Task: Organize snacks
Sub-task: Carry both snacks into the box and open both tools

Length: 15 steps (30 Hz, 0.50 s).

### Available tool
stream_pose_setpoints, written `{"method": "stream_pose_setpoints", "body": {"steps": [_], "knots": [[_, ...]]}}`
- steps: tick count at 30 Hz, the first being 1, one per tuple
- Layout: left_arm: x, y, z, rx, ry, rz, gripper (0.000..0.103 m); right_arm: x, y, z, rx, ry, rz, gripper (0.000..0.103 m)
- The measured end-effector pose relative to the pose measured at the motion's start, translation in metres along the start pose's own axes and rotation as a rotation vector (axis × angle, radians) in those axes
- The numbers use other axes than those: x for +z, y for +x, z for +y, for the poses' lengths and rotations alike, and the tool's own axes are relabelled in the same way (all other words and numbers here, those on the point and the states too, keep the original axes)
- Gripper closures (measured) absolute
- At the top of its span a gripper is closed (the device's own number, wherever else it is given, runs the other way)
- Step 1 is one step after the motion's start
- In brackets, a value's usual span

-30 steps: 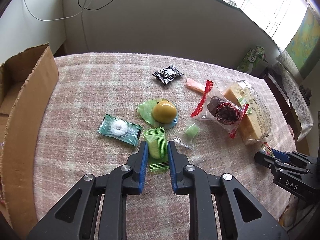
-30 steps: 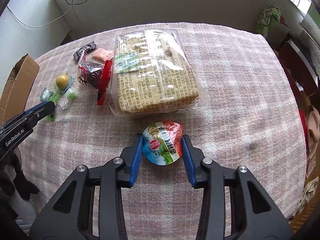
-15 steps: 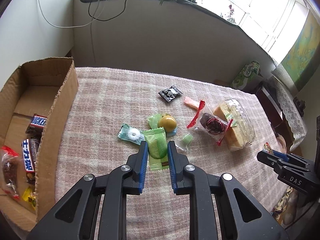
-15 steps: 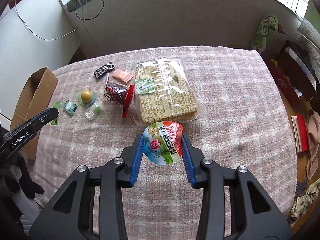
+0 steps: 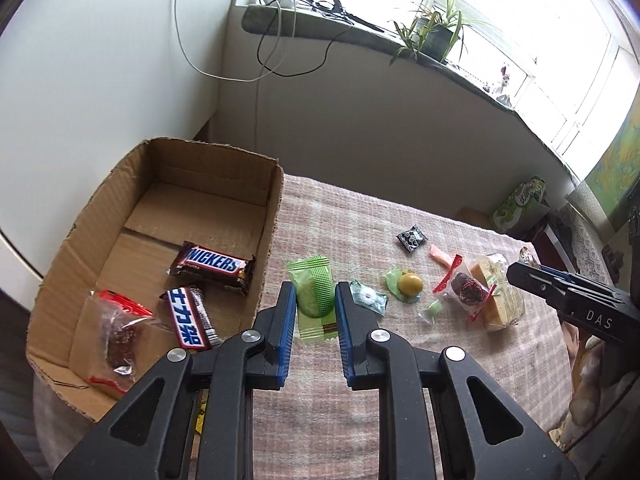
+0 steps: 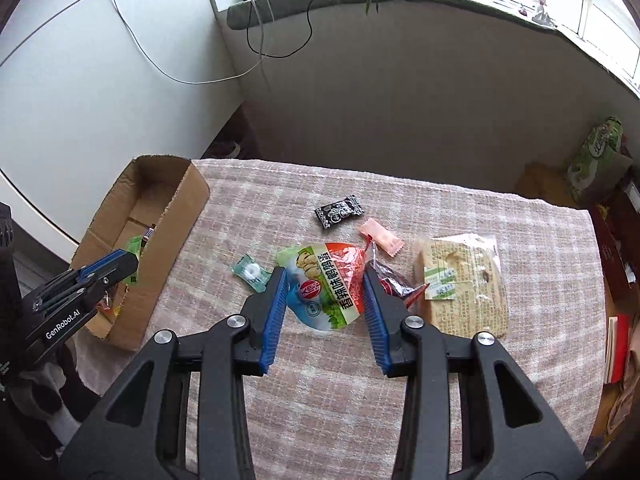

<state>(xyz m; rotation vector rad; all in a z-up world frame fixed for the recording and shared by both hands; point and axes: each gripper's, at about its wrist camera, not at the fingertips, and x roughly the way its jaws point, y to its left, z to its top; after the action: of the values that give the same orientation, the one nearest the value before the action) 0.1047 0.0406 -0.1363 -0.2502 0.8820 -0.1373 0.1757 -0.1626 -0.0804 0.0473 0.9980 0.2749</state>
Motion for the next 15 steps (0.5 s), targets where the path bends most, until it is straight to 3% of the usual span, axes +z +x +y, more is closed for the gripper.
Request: {"method": "stream_pose_setpoints", "body": {"steps": [15], "knots": [[-0.013,-0.029,0.079,0.132,-0.129,-0.029,0.085,0.056,0.058,0.12,0.159,-0.217,0.029,0.064]]}}
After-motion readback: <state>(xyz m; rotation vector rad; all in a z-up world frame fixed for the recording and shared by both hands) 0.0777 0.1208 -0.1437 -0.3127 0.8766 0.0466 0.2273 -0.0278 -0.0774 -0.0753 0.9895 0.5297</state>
